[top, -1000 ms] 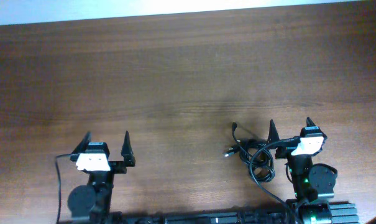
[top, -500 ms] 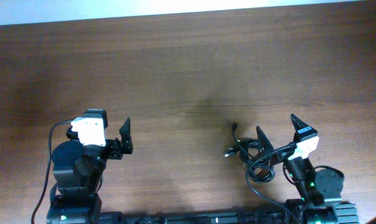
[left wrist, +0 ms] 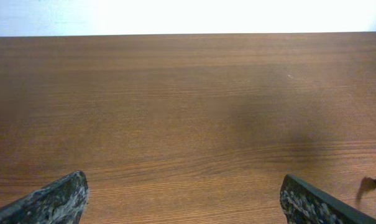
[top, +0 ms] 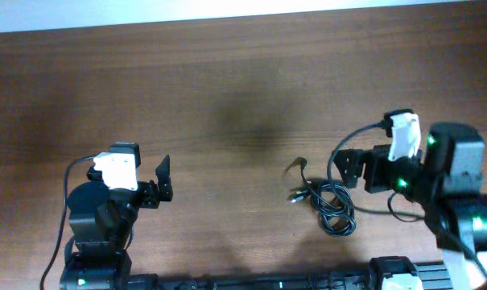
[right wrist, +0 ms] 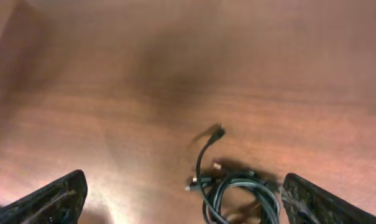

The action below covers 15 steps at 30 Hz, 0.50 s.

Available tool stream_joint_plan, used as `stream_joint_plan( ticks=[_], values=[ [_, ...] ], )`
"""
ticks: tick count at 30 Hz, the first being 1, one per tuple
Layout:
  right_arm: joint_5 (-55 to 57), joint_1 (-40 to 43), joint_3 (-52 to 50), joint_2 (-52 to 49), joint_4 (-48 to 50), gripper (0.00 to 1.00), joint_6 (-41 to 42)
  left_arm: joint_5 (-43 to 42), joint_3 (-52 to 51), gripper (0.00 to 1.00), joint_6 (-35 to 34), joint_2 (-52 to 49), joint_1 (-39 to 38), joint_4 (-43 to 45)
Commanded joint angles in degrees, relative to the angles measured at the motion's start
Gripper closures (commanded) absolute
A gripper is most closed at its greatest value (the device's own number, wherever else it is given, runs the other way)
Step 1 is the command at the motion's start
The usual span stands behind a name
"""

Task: Untangle cables
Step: 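Reach the right gripper down and grasp the black cable bundle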

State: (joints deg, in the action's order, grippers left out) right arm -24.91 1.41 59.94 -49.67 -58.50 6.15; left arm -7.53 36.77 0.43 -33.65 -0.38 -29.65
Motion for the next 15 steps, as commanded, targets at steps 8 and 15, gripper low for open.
stream_joint_plan(
  ticks=[8, 15],
  values=[
    [-3.06, 0.04, -0.87, -27.56, -10.82, 0.06, 7.02, -0.61, 0.85, 0.01, 0.92, 0.11, 0.28, 0.02],
    [-2.69, -7.85, -3.23, -30.53, -7.52, 0.06, 6.84, -0.61, 0.85, 0.01, 0.92, 0.11, 0.28, 0.02]
  ],
)
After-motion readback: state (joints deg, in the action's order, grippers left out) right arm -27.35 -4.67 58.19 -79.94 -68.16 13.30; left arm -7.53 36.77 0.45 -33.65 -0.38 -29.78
